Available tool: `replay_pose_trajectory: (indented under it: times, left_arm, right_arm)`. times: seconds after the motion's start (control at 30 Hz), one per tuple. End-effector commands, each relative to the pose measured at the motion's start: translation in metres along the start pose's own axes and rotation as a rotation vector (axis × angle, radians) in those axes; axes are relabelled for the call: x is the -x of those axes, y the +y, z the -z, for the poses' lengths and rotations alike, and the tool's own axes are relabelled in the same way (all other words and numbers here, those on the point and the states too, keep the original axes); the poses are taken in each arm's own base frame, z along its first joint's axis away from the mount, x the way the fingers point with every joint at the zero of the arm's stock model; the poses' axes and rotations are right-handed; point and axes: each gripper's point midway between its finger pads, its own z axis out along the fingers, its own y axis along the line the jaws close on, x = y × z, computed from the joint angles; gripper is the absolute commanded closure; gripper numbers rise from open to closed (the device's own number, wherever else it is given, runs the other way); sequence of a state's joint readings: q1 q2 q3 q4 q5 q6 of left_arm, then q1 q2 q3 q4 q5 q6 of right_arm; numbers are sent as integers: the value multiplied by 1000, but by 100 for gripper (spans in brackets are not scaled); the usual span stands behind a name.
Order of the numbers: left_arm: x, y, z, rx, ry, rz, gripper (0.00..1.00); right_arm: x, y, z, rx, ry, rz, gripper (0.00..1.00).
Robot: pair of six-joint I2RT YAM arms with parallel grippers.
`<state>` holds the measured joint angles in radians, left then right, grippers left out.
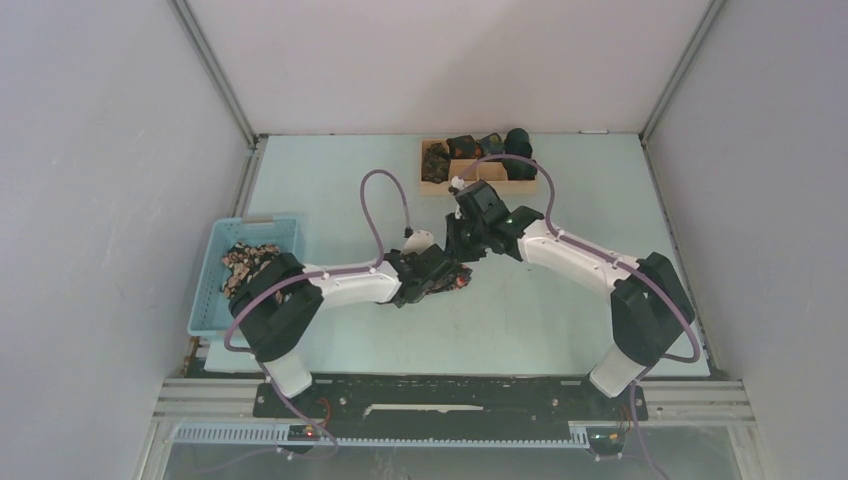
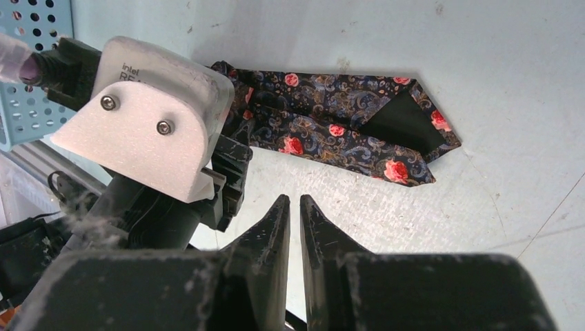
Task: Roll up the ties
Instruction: Roll the tie at the center of the board.
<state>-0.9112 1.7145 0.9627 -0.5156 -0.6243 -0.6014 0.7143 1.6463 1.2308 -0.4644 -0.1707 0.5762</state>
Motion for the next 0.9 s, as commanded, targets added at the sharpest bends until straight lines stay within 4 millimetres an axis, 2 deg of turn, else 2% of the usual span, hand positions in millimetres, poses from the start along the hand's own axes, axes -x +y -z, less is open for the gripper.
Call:
replay_pose_trajectory:
  times: [0.0,0.67,0.87]
  left_arm:
    - [-15,-45,2,-210,67,76,50]
    - [2,-34,31,-271,-4,134,38]
    - [12,-22,38,-229,-34,155,36]
  right_arm:
    - [-13,23,3,42,20,7,86]
    - [-8,32,-3,91,11,-16,86]
    - [-5,32,-5,100,7,-21,85]
